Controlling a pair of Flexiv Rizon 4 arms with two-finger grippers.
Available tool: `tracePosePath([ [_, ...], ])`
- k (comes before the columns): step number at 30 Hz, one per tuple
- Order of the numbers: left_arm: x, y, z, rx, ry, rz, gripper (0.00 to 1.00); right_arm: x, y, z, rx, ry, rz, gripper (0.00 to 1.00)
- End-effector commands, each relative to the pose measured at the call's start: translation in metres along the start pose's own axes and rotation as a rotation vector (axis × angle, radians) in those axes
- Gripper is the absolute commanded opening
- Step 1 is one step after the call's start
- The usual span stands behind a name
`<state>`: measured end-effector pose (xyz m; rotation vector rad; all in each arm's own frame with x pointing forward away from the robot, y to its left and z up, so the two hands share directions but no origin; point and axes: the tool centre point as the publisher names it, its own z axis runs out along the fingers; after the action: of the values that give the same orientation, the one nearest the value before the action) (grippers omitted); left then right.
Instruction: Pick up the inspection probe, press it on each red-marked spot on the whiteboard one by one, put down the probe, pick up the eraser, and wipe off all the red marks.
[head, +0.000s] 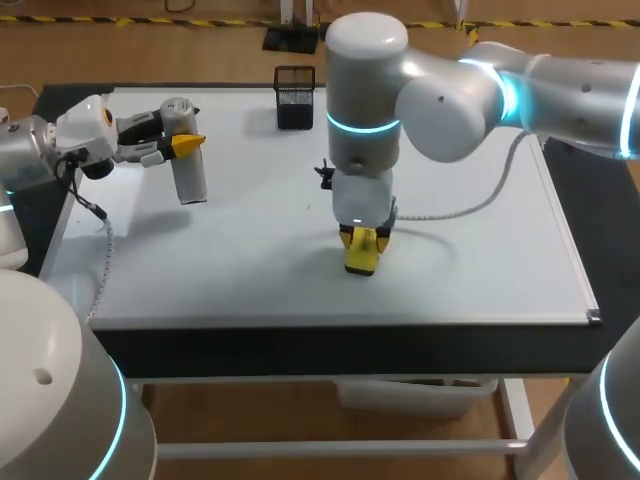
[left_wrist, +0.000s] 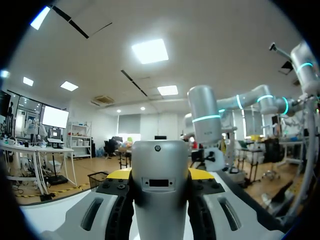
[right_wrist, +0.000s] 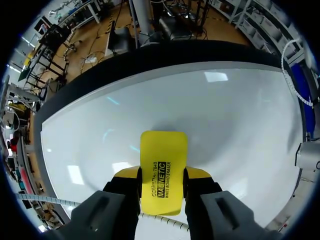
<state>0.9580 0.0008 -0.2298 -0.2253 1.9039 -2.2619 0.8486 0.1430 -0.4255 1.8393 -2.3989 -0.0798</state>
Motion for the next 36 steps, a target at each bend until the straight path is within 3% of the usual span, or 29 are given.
tracePosePath([
  [1,0.0,0.0,0.0,0.001,0.0,0.001,0.0,0.019,-0.002,0.001,0.006,-0.014,0.002,0.0],
  [21,0.0,0.0,0.0,0.001,0.0,0.001,0.0,0.024,-0.023,-0.044,0.028,0.031,-0.084,0.0],
  [36,0.0,0.0,0.0,0.001,0.0,0.001,0.0,0.024,-0.023,-0.044,0.028,0.031,-0.084,0.0],
])
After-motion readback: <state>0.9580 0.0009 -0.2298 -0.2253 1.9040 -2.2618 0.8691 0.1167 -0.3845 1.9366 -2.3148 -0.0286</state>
